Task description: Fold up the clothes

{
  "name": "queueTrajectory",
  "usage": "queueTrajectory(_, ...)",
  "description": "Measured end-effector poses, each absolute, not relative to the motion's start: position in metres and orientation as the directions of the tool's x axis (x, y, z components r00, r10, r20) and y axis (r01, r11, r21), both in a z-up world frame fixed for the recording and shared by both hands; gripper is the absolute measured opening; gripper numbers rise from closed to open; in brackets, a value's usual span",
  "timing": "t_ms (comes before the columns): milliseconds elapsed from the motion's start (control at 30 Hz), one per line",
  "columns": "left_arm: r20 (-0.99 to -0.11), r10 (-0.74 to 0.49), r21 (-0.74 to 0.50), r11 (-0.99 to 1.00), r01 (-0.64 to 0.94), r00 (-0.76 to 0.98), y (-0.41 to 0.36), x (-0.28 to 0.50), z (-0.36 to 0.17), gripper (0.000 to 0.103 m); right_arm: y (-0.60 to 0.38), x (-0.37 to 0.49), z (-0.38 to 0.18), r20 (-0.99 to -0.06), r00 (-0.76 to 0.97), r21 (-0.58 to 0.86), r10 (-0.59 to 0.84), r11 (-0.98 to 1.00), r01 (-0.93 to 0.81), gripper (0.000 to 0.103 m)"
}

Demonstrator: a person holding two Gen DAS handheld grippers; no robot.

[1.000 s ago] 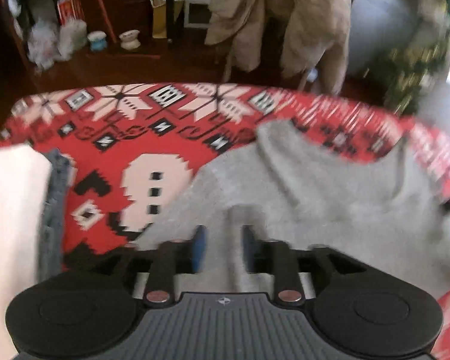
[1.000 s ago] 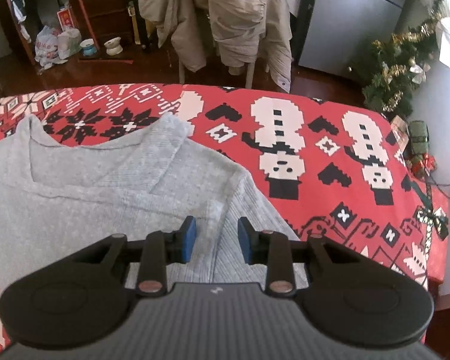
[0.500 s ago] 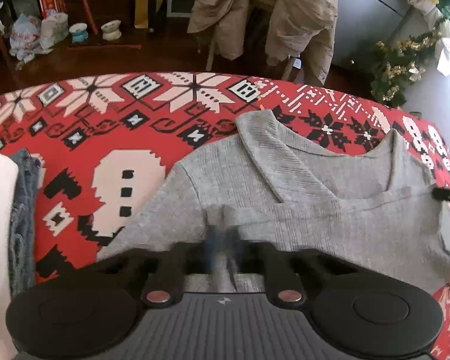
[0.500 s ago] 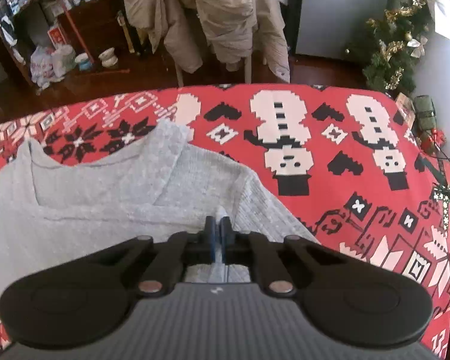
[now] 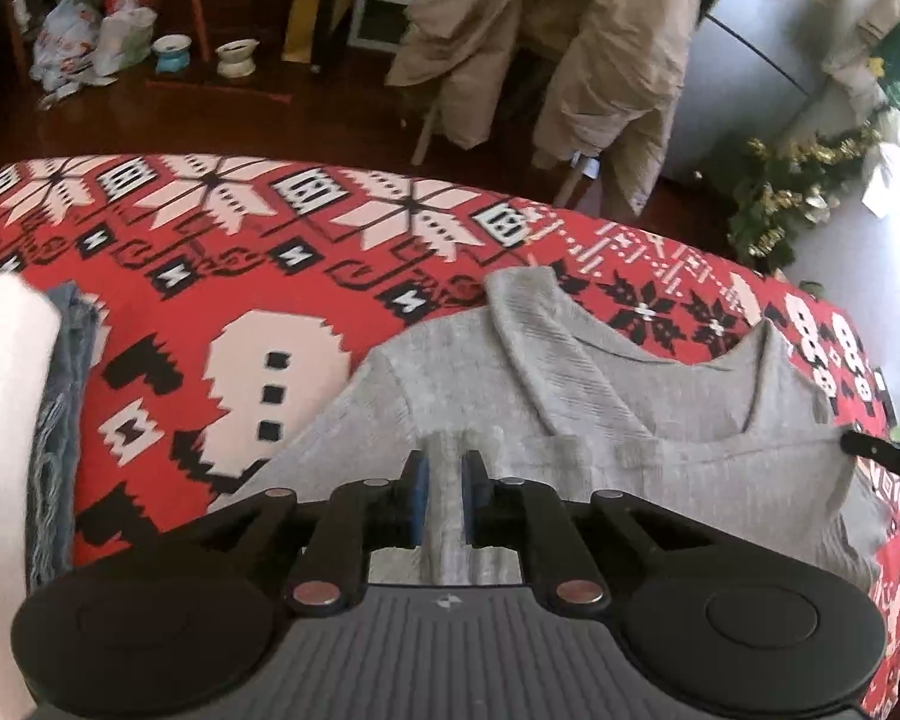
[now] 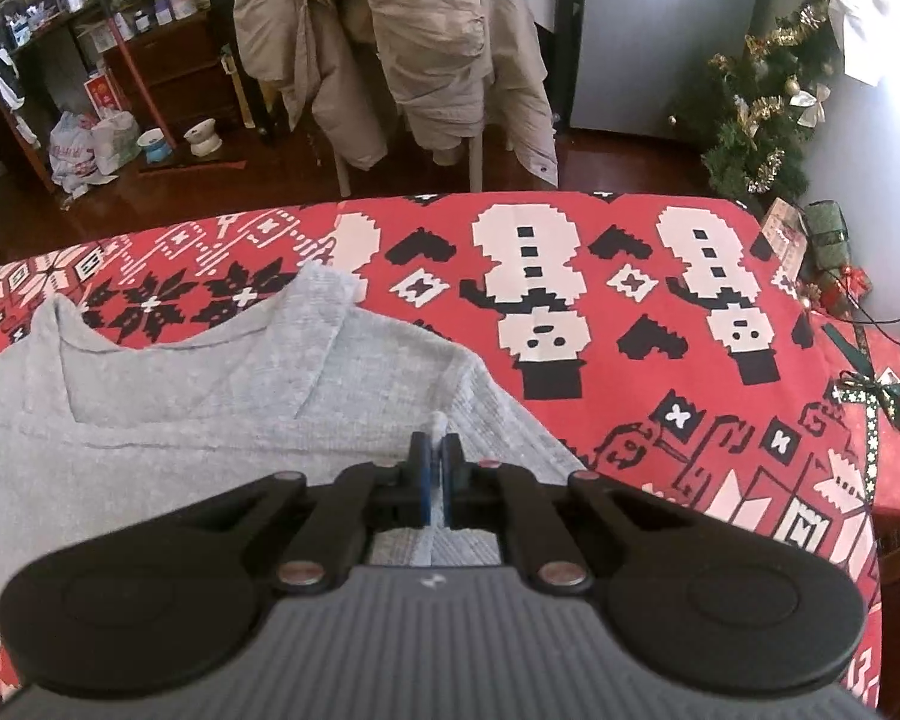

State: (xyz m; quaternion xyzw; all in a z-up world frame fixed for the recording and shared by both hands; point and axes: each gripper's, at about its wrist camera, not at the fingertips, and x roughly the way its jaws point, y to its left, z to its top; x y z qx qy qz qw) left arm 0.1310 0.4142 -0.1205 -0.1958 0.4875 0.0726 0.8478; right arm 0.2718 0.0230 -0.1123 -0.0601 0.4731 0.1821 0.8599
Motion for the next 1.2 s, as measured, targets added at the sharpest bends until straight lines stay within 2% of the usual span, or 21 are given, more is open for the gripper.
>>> queueTrajectory(200, -0.896, -0.02, -0.138, 0.962, -0.236, 0.444, 0.397, 0.143, -0.134, 0.01, 0.027, 0.273, -0.113, -0.834, 0.489, 0.066, 0.256, 0.926, -0.373, 0.004)
queueTrajectory(267, -0.897, 0.002, -0.11, 0.967, -0.228, 0.442, 0.394, 0.141, -0.137, 0.004, 0.026, 0.274, -0.112, -0.835, 0.488, 0.066, 0.254, 0.927, -0.369, 0.004)
queueTrajectory(533, -0.822, 0.074, -0.082, 0.966, -0.246, 0.565, 0.4, 0.116, -0.095, 0.002, 0.019, 0.269, -0.106, -0.826, 0.507, 0.053, 0.246, 0.929, -0.365, 0.003)
queueTrajectory(833, -0.858, 0.088, 0.022, 0.991, -0.134, 0.506, 0.399, 0.141, -0.132, 0.003, 0.02, 0.278, -0.122, -0.828, 0.508, 0.051, 0.235, 0.936, -0.349, 0.003)
queueTrajectory(1000, -0.866, 0.077, 0.005, 0.989, -0.145, 0.494, 0.402, 0.138, -0.137, 0.006, 0.021, 0.28, -0.132, -0.837, 0.5, 0.034, 0.221, 0.934, -0.356, 0.004)
queueTrajectory(1033, -0.871, 0.044, -0.037, 0.987, -0.155, 0.49, 0.405, 0.135, -0.134, 0.01, 0.021, 0.28, -0.133, -0.839, 0.498, 0.033, 0.22, 0.934, -0.357, 0.005)
queueTrajectory(1067, -0.871, 0.004, -0.084, 0.984, -0.156, 0.492, 0.409, 0.13, -0.129, 0.02, 0.02, 0.28, -0.133, -0.839, 0.497, 0.037, 0.223, 0.934, -0.356, 0.009)
queueTrajectory(1100, -0.866, -0.028, -0.118, 0.982, -0.15, 0.499, 0.41, 0.124, -0.124, 0.026, 0.019, 0.279, -0.132, -0.836, 0.501, 0.039, 0.223, 0.935, -0.352, 0.025)
queueTrajectory(1133, -0.863, -0.048, -0.136, 0.981, -0.141, 0.503, 0.41, 0.116, -0.118, 0.032, 0.016, 0.277, -0.128, -0.829, 0.515, 0.034, 0.219, 0.939, -0.343, 0.033)
queueTrajectory(1200, -0.862, -0.055, -0.126, 0.986, -0.107, 0.505, 0.402, 0.1, -0.108, 0.031, 0.01, 0.271, -0.118, -0.818, 0.53, 0.044, 0.224, 0.943, -0.33, 0.038)
